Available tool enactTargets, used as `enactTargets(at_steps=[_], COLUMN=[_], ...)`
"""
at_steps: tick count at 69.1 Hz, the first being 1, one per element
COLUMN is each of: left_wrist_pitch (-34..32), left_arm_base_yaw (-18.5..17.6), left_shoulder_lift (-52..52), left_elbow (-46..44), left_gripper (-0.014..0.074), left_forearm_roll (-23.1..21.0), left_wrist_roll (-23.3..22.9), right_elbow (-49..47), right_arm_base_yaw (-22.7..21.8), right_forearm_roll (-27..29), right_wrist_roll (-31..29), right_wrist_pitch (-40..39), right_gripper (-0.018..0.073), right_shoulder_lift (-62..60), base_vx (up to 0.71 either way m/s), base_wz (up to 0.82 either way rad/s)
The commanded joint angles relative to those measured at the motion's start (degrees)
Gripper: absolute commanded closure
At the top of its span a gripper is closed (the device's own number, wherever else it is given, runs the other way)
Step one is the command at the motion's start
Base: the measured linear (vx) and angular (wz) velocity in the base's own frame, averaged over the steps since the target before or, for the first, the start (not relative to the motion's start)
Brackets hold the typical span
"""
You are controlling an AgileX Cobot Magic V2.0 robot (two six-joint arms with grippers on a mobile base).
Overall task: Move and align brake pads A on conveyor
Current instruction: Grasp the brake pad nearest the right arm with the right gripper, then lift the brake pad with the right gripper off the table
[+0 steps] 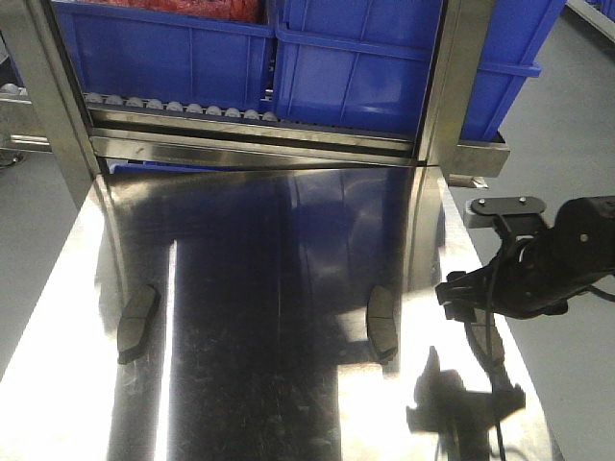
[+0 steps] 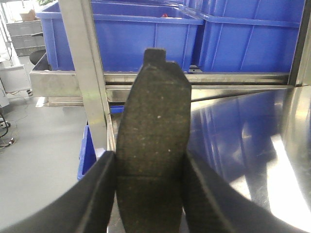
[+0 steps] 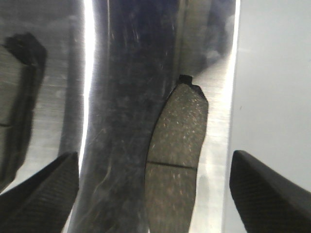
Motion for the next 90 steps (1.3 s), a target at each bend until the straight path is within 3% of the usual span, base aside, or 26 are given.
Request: enactTargets(at_steps=[1, 36, 46, 72, 90], left_wrist_pitch=[-5.7, -5.7, -5.7, -5.7, -5.7], left_arm_base_yaw=[-0.4, -0.4, -0.4, -0.4, -0.4], left_shoulder_lift=[0.6, 0.6, 0.6, 0.6, 0.6], left_elbow=[-1.7, -1.7, -1.7, -1.7, -1.7], left_gripper=[0.0555, 0.0555, 0.0555, 0.0555, 0.0555], left_forearm_roll=[-0.7, -0.7, -0.7, -0.7, -0.7], left_wrist_roll=[-0.2, -0.2, -0.2, -0.2, -0.2], right_elbow=[-2.3, -2.6, -2.6, -2.6, -2.6], right_arm_base_yaw=[0.0, 0.0, 0.0, 0.0, 0.0], right_forearm_roll=[-0.2, -0.2, -0.2, -0.2, -0.2], right_wrist_roll=[0.4, 0.3, 0.3, 0.0, -0.8], right_wrist_pitch=[-2.6, -2.8, -1.6, -1.0, -1.8], right_gripper=[-0.0032, -0.0006, 0.0084, 0.044, 0.0482], right_shoulder_lift=[0.4, 4.8, 4.7, 2.9, 0.0], base_vx=[0.0, 0.0, 0.0, 0.0, 0.0], base_wz=[0.0, 0.0, 0.0, 0.0, 0.0])
